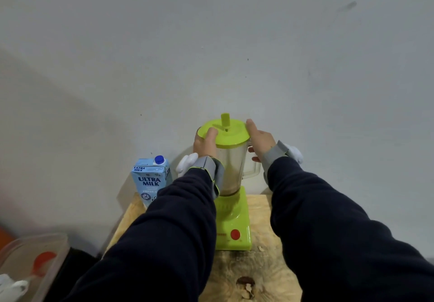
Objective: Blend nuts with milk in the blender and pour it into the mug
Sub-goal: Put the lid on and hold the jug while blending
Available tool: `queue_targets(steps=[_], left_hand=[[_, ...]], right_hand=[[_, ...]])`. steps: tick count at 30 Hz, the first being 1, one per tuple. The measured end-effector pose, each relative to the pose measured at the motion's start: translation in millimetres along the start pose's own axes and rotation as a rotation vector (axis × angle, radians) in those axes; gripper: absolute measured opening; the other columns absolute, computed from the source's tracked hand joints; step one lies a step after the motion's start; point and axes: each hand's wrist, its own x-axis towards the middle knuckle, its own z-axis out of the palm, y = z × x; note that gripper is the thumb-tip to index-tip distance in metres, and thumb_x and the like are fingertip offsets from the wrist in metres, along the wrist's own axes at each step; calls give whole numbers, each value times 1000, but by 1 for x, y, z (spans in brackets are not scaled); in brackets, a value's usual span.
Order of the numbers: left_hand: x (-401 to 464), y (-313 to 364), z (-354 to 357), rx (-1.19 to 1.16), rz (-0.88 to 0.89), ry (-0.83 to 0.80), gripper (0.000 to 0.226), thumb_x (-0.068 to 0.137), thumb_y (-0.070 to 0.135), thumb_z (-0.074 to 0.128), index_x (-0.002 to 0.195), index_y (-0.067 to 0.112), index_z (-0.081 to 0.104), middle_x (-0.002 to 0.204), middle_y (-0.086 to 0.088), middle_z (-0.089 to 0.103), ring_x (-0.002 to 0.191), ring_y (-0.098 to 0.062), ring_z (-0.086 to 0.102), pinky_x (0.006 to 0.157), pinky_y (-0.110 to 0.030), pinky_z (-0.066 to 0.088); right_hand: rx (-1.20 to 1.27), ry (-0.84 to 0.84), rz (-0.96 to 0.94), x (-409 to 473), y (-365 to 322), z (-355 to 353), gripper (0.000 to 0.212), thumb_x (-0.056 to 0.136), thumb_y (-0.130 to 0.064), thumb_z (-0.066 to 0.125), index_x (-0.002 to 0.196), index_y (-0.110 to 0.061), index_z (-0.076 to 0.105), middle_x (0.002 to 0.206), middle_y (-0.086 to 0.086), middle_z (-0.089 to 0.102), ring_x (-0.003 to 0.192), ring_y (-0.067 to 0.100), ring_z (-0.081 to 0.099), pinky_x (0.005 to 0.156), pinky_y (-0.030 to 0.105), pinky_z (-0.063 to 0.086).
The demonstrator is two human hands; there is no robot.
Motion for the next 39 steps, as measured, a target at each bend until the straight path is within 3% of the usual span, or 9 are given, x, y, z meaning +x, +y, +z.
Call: queue_targets(steps=[10,13,17,20,23,25,28,37,39], left_hand=[[10,7,-7,53,-140,-123,23,52,41,53,65,22,51,87,-7,53,83,-25,49,77,-35,38],[6,9,-8,50,-109,-118,17,64,39,58,66,23,51,74,-1,51,82,-24,46,75,-33,36],[9,4,-8,49,-69,-79,13,85,27,55,76,17,52,66,3,42,80,-24,41,68,-30,33],[7,7,-6,40,-50,-71,13,84,27,56,86,14,54,65,5,43,80,-23,42,59,-29,32],[9,7,-7,45,-54,-82,25,78,34,58,90,13,54,66,5,42,72,-21,42,58,-26,31],[9,5,-7,31,-55,-84,17,83,29,57,88,14,53,66,6,43,71,-19,41,58,-25,32],[9,5,-9,32,-65,-81,13,86,25,56,75,18,52,65,5,42,66,-18,41,58,-25,32],[11,4,-9,-8,-55,-88,9,87,23,56,80,18,53,64,7,45,63,-15,43,57,-24,35],[11,4,-9,5,-57,-93,8,88,23,56,84,16,53,65,6,44,63,-15,42,57,-24,34]], right_hand=[[51,149,-24,0,12,13,73,92,-61,28,114,1,59,81,4,53,80,23,49,85,38,48],[23,149,19,-11,23,17,75,89,-69,17,134,-16,45,119,7,58,110,31,55,102,43,42],[-167,70,117,-28,67,20,101,68,-88,-3,148,-32,21,152,5,38,135,33,40,112,46,29],[-323,-14,140,-36,102,24,71,94,-62,24,152,-25,7,150,16,38,134,37,41,112,44,31],[-498,-151,269,-49,124,30,70,96,-36,50,149,-5,17,148,18,39,135,32,39,101,25,37],[-561,-263,357,-54,150,36,69,92,-46,50,145,-9,26,149,13,38,137,29,37,91,16,44],[-796,-309,389,-61,169,38,77,83,-54,59,142,-13,33,147,5,42,135,24,40,106,28,33],[-590,-395,545,-50,180,33,64,81,-32,73,138,-17,47,136,11,55,120,26,54,98,34,48],[-534,-351,557,-31,216,32,74,72,-45,78,137,-23,51,133,10,58,110,24,58,88,32,53]])
